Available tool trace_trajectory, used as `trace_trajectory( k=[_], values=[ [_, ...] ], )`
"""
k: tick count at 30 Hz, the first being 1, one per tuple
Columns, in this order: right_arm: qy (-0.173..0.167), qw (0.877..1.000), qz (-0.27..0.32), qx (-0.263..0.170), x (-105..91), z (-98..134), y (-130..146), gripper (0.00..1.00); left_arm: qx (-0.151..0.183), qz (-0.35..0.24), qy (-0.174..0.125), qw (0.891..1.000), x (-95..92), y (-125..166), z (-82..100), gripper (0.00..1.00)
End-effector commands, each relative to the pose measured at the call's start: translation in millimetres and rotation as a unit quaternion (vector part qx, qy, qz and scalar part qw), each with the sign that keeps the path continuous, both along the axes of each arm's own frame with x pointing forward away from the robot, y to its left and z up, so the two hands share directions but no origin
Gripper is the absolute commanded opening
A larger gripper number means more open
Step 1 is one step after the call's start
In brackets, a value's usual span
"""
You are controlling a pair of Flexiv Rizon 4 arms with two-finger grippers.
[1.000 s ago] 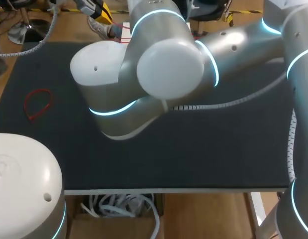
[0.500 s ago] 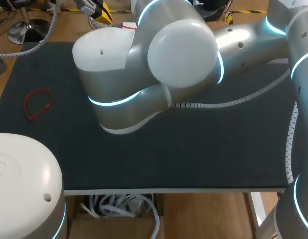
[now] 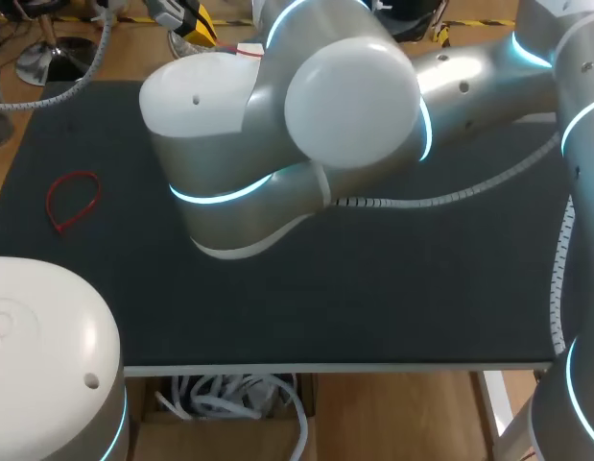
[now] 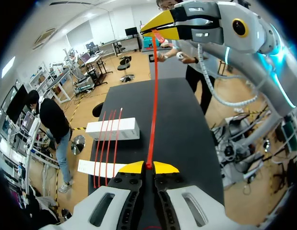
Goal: Grab the tape and strap the tape.
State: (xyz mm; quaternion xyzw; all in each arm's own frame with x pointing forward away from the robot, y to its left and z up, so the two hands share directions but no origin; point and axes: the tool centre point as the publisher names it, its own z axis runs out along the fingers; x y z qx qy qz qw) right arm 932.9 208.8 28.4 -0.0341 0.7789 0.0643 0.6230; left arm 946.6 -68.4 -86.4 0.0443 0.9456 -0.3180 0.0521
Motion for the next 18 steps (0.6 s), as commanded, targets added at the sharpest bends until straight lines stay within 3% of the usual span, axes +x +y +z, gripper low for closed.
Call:
trace_trajectory(
  k=[1,4,11,18],
  values=[
    [-0.005,1.000,-0.001,-0.009,-1.9,3,0,0.00,0.002,0.000,0.001,1.000,0.6,0,0.7,0.00],
    [-0.031,0.999,-0.007,-0.042,-7.4,3,0,0.00,0.002,0.000,0.001,1.000,0.6,0,0.7,0.00],
    [-0.044,0.995,-0.012,-0.094,-14.9,4,2,0.00,0.002,0.000,0.001,1.000,0.6,0,0.7,0.00],
    [-0.033,0.990,-0.023,-0.133,-16.5,1,5,0.00,0.002,0.000,0.001,1.000,0.6,0,0.7,0.00]
  ],
)
